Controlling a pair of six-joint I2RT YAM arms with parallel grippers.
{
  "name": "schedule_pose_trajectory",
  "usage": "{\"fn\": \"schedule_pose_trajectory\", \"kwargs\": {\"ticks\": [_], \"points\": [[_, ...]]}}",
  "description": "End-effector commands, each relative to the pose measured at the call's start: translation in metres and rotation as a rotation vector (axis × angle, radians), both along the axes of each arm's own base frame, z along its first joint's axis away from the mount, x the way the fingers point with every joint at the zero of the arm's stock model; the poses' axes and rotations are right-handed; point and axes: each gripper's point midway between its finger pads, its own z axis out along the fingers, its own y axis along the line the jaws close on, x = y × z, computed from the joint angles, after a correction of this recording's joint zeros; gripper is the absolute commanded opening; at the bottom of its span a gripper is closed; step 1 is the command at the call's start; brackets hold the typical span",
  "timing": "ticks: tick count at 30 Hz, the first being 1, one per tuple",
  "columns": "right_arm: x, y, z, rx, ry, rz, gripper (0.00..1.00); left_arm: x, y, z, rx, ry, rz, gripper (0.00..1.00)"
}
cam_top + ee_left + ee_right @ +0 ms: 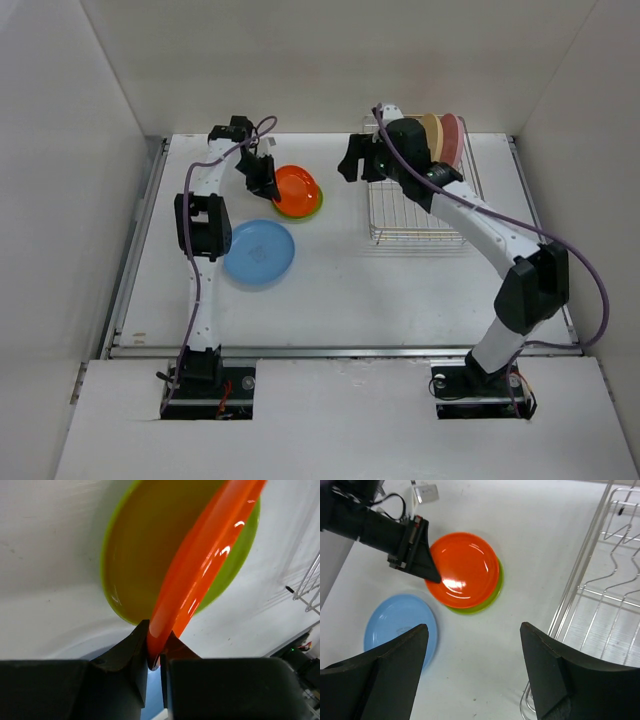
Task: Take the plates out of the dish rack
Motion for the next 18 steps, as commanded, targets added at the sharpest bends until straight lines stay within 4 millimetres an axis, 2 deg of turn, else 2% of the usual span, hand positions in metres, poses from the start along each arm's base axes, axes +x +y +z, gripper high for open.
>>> {"fn": "schedule_pose_trajectory", "kwargs": {"ticks": [1, 2, 3, 5, 6, 7, 10, 12, 13, 15, 18], "points": [[-0.008, -0.017, 0.027, -0.014, -0.070, -0.050, 0.80, 0.012, -0.002, 0.019, -0.003, -0.047, 0.045, 0.00], [-0.010, -0.018, 0.020, -0.025, -0.051, -0.049, 0.80, 0.012, -0.001, 0.012, 0.007, -0.035, 0.047, 0.02], [-0.011, -0.021, 0.027, -0.022, -0.066, -0.062, 0.80, 0.010, 0.001, 0.005, 0.020, -0.016, 0.050, 0.17], [-0.013, -0.027, 0.026, -0.033, -0.062, -0.079, 0.81, 0.007, 0.003, 0.004, 0.034, -0.003, 0.053, 0.40], [-0.014, -0.032, 0.030, -0.040, -0.069, -0.100, 0.81, 0.002, 0.006, -0.002, 0.050, 0.026, 0.055, 0.62], [-0.014, -0.035, 0.028, -0.056, -0.068, -0.109, 0.84, 0.003, 0.007, -0.003, 0.059, 0.025, 0.058, 0.69], [-0.017, -0.045, 0.033, -0.073, -0.074, -0.150, 0.85, -0.003, 0.013, -0.006, 0.091, 0.036, 0.041, 0.78], [-0.019, -0.052, 0.031, -0.093, -0.064, -0.175, 0.85, -0.004, 0.018, -0.004, 0.117, 0.023, 0.026, 0.79], [-0.017, -0.055, 0.037, -0.093, -0.077, -0.194, 0.86, -0.002, 0.021, 0.004, 0.132, -0.002, 0.023, 0.81], [-0.016, -0.070, 0.036, -0.133, -0.076, -0.265, 0.88, -0.005, 0.019, 0.013, 0.145, -0.027, -0.012, 0.81], [-0.004, -0.099, 0.041, -0.153, -0.078, -0.391, 0.89, -0.004, 0.019, 0.029, 0.172, -0.079, -0.032, 0.81]]}}
